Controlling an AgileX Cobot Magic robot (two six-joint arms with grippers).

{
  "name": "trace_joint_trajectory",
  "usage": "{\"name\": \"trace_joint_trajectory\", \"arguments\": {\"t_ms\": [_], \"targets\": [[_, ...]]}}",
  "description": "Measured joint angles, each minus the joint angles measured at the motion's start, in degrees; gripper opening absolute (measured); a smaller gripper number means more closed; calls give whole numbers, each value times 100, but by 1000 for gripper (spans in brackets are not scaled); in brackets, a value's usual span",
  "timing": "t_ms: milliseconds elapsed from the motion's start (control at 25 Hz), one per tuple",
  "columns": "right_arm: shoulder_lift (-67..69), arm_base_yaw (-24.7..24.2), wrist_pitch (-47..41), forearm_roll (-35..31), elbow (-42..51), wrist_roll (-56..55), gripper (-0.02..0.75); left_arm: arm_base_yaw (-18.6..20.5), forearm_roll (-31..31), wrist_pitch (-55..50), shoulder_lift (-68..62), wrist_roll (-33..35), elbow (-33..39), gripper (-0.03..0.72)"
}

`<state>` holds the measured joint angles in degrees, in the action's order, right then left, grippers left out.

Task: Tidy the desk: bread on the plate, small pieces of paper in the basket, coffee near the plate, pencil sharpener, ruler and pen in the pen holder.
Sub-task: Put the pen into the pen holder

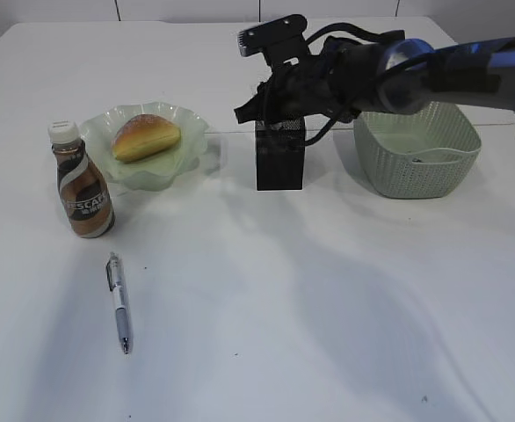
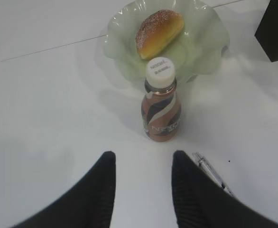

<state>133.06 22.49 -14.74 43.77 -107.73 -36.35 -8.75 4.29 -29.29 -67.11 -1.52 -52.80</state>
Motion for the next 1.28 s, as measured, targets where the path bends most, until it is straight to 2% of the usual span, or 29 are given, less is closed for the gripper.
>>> {"name": "trace_joint_trajectory", "arguments": {"t_ms": [360,640,680,800,880,1120,1200,1280], "targets": [[-331,3,-701,-65,0,69,209,0,0,4,0,0,0,275],[-790,225,-1670,-281,0,1181,209,0,-25,4,0,0,0,275],[-834,263,-1855,-312,0,1337,209,0,-26,4,0,0,0,296],[-930,315,-2231,-473,0,1718,209,0,-34,-52,0,0,0,283],[-1039,393,-2850,-865,0,2357,209,0,-38,-120,0,0,0,279],[-1328,451,-3624,-1604,0,3054,209,0,-102,-171,0,0,0,277],[-1540,451,-4051,-2190,0,3545,209,0,-203,-207,0,0,0,276],[-1656,460,-4368,-2486,0,3826,209,0,-253,-293,0,0,0,276]]}}
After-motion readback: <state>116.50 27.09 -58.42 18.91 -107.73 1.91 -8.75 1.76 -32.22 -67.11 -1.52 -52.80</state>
